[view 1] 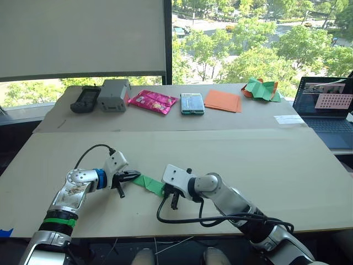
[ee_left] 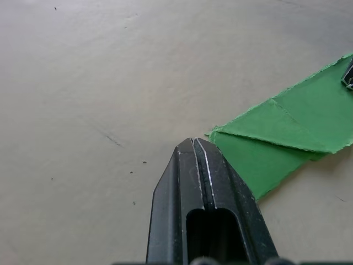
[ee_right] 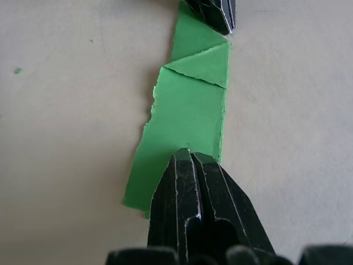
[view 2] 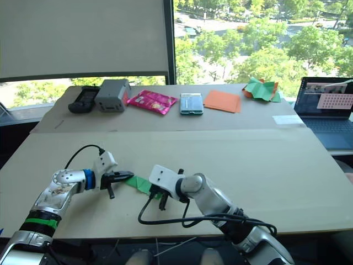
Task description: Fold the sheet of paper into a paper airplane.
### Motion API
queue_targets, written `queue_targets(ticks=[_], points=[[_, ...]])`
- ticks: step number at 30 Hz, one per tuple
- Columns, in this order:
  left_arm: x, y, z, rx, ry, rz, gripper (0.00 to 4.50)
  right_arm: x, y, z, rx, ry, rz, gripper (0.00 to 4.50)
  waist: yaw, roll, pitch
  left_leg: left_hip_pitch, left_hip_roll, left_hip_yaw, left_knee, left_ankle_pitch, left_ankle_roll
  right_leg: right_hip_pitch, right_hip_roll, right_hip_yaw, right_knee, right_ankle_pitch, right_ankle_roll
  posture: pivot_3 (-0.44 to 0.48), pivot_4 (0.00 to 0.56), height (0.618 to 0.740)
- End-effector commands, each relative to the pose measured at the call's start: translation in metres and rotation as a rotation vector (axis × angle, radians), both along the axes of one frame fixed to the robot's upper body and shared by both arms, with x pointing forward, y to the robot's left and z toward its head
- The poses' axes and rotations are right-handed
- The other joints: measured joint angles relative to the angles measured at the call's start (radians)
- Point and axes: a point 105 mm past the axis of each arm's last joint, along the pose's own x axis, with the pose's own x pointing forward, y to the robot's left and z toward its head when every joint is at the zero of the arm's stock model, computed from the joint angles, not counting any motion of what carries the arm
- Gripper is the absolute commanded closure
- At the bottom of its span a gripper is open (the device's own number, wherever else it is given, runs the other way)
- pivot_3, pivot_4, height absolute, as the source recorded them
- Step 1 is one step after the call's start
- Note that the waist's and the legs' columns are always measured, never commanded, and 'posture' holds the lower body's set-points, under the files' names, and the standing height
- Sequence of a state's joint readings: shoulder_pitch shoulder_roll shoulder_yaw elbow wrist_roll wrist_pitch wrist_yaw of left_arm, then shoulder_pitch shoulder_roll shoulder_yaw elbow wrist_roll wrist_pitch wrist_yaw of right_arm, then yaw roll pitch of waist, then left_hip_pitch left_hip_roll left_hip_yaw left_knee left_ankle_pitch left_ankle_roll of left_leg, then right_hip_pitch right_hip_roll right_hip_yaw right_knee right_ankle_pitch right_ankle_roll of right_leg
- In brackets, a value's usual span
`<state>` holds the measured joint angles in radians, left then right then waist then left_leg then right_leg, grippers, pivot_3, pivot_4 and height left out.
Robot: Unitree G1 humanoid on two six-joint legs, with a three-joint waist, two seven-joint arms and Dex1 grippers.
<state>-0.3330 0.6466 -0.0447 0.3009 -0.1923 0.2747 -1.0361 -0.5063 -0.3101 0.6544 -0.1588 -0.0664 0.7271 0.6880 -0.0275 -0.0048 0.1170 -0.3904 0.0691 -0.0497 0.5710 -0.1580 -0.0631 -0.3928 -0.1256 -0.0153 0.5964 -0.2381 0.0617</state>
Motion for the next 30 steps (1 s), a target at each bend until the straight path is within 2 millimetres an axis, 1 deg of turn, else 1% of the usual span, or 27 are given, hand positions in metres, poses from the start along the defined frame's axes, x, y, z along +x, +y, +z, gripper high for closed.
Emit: queue_targets(ticks=[1, 4, 6, 7, 11, 14, 19, 21, 24, 25, 26, 27, 30], points=[[-0.001, 0.016, 0.01, -0.046, 0.03, 0.1, 4.5, 0.006, -0.015, -0.012, -0.043, 0.029, -0.062, 4.47, 0.0, -0.001, 0.003, -0.001, 0.0, 0.0, 0.0, 0.0, 0.0, -0.001, 0.0, 0.0, 0.0, 0.0, 0.0, 0.0, 0.15, 0.706], [-0.006, 0.02, 0.031, -0.131, 0.019, 0.149, 4.5, 0.006, -0.015, 0.002, 0.019, 0.008, -0.067, 4.47, 0.002, -0.003, 0.005, -0.005, 0.0, 0.0, 0.0, 0.0, 0.0, -0.006, 0.0, 0.0, 0.0, 0.0, 0.0, 0.0, 0.15, 0.706], [-0.02, 0.016, 0.042, -0.178, 0.019, 0.14, 4.5, 0.003, -0.017, 0.017, 0.074, -0.015, -0.067, 4.47, 0.006, -0.004, 0.007, -0.011, 0.0, 0.0, 0.0, 0.0, 0.0, -0.011, 0.0, 0.0, 0.0, 0.0, 0.0, 0.0, 0.15, 0.706], [-0.026, 0.014, 0.045, -0.19, 0.024, 0.131, 4.5, 0.002, -0.018, 0.021, 0.092, -0.022, -0.068, 4.47, 0.011, -0.004, 0.007, -0.013, 0.0, 0.0, 0.0, 0.0, 0.0, -0.012, 0.0, 0.0, 0.0, 0.0, 0.0, 0.0, 0.15, 0.706], [-0.055, -0.001, 0.046, -0.258, 0.084, 0.081, 4.5, -0.002, -0.023, 0.051, 0.188, -0.097, -0.065, 4.47, 0.023, -0.006, 0.01, -0.015, 0.0, 0.001, 0.0, 0.0, 0.0, -0.012, 0.0, 0.0, -0.001, 0.0, 0.0, 0.0, 0.15, 0.706], [-0.06, -0.001, 0.04, -0.275, 0.103, 0.101, 4.5, -0.006, -0.026, 0.065, 0.232, -0.134, -0.058, 4.47, 0.024, -0.006, 0.011, -0.015, 0.0, 0.001, 0.0, 0.0, 0.0, -0.012, 0.0, 0.0, -0.002, 0.0, 0.0, 0.0, 0.15, 0.706], [-0.059, 0.0, 0.038, -0.291, 0.095, 0.122, 4.5, -0.014, -0.034, 0.076, 0.262, -0.169, -0.049, 2.9, 0.023, -0.007, 0.016, -0.014, 0.0, 0.0, 0.0, 0.0, 0.0, -0.013, -0.001, -0.002, -0.005, 0.0, 0.0, 0.0, 0.15, 0.706], [-0.058, -0.001, 0.038, -0.293, 0.093, 0.122, 4.5, -0.017, -0.036, 0.08, 0.277, -0.176, -0.041, 2.15, 0.021, -0.006, 0.019, -0.015, 0.0, 0.0, 0.0, 0.0, 0.0, -0.013, -0.003, -0.004, -0.01, 0.0, 0.0, 0.0, 0.15, 0.706], [-0.057, -0.001, 0.037, -0.296, 0.087, 0.124, 4.5, -0.035, -0.034, 0.098, 0.36, -0.168, 0.056, 1.16, 0.019, -0.005, 0.022, -0.017, 0.0, 0.0, 0.0, 0.0, 0.0, -0.013, -0.003, -0.007, -0.017, 0.0, 0.0, 0.0, 0.15, 0.706], [-0.056, -0.001, 0.037, -0.298, 0.084, 0.123, 4.5, -0.041, -0.033, 0.099, 0.374, -0.151, 0.091, 0.79, 0.017, -0.005, 0.022, -0.017, 0.0, 0.0, 0.0, 0.0, 0.0, -0.013, -0.004, -0.007, -0.017, 0.0, 0.0, 0.0, 0.15, 0.706], [-0.055, -0.002, 0.037, -0.303, 0.083, 0.12, 4.5, -0.043, -0.031, 0.098, 0.379, -0.132, 0.109, 0.52, 0.017, -0.005, 0.022, -0.017, 0.0, 0.0, 0.0, 0.0, 0.0, -0.013, -0.004, -0.007, -0.018, 0.0, 0.0, 0.0, 0.15, 0.706], [-0.054, -0.004, 0.037, -0.306, 0.084, 0.111, 4.5, -0.047, -0.027, 0.095, 0.385, -0.083, 0.138, 0.52, 0.016, -0.005, 0.022, -0.016, 0.0, 0.0, 0.0, 0.0, 0.0, -0.013, -0.004, -0.007, -0.018, 0.0, 0.0, 0.0, 0.15, 0.706], [-0.051, -0.009, 0.035, -0.304, 0.081, 0.092, 4.5, -0.048, -0.022, 0.087, 0.388, -0.025, 0.153, 0.52, 0.017, -0.005, 0.022, -0.016, 0.0, 0.0, 0.0, 0.0, 0.0, -0.013, -0.004, -0.008, -0.017, 0.0, 0.0, 0.0, 0.15, 0.706]])
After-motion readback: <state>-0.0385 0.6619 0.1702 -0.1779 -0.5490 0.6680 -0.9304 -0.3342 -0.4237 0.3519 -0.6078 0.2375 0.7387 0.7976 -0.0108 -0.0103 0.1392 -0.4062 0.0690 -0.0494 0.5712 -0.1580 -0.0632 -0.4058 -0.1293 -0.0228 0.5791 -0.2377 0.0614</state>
